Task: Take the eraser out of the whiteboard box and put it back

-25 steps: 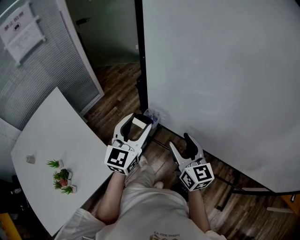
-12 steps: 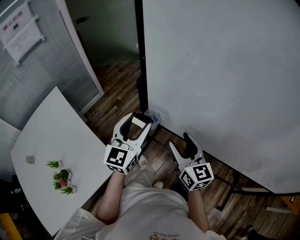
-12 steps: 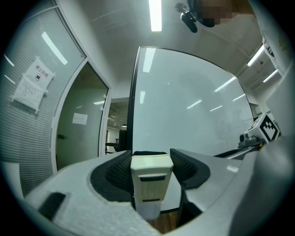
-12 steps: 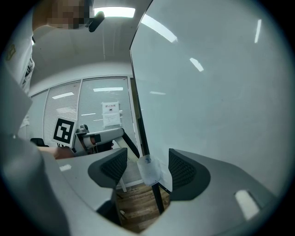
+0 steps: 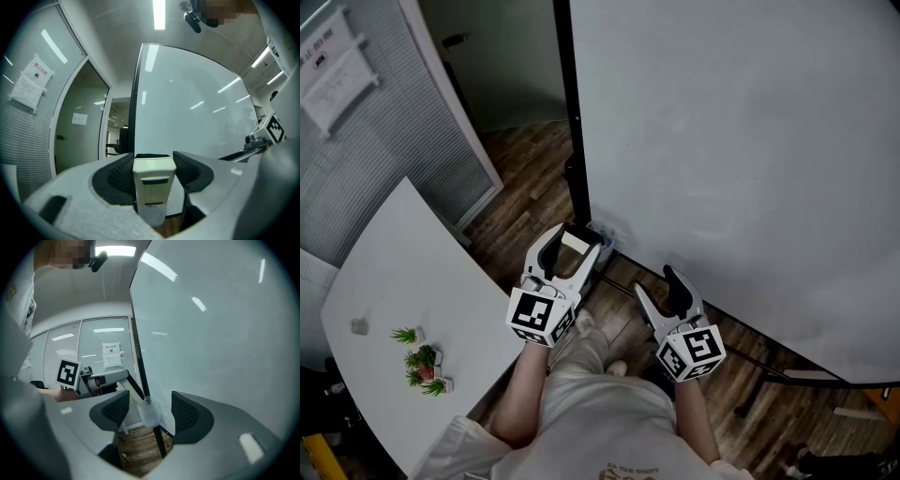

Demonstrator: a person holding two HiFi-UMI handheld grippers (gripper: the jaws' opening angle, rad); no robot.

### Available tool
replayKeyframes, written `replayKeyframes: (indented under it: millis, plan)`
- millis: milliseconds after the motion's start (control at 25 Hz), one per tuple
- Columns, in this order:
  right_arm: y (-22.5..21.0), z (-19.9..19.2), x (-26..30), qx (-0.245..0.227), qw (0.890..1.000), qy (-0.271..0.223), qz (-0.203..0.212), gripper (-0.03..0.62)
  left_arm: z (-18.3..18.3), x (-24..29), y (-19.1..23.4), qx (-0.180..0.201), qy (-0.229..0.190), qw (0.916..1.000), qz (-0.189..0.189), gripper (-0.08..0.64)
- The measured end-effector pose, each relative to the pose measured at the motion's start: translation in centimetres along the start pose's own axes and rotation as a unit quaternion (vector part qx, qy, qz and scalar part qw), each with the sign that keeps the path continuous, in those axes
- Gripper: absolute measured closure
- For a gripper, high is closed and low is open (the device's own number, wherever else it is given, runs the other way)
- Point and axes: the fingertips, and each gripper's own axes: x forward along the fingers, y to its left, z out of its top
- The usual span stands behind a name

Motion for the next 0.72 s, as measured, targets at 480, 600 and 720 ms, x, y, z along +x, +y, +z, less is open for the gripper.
replayKeyframes:
  millis: [480, 600, 720]
  plan:
    - [-1.0, -0.3, 1.2, 0.007, 1.0, 0.009, -0.004, 0.308, -1.3, 1.5, 0.2, -0.006, 0.017, 0.9998, -0.013, 0.301]
    - [-1.4, -0.5, 1.4, 0.009, 1.0, 0.01, -0.005, 0.308, -1.8, 1.7, 0.2, -0.008, 0.023, 0.9996, -0.016, 0.301]
    - [-1.4, -0.7, 1.7, 0.01, 1.0, 0.015, -0.005, 0.309, -2.1, 1.9, 0.3, -0.011, 0.028, 0.9994, -0.017, 0.301]
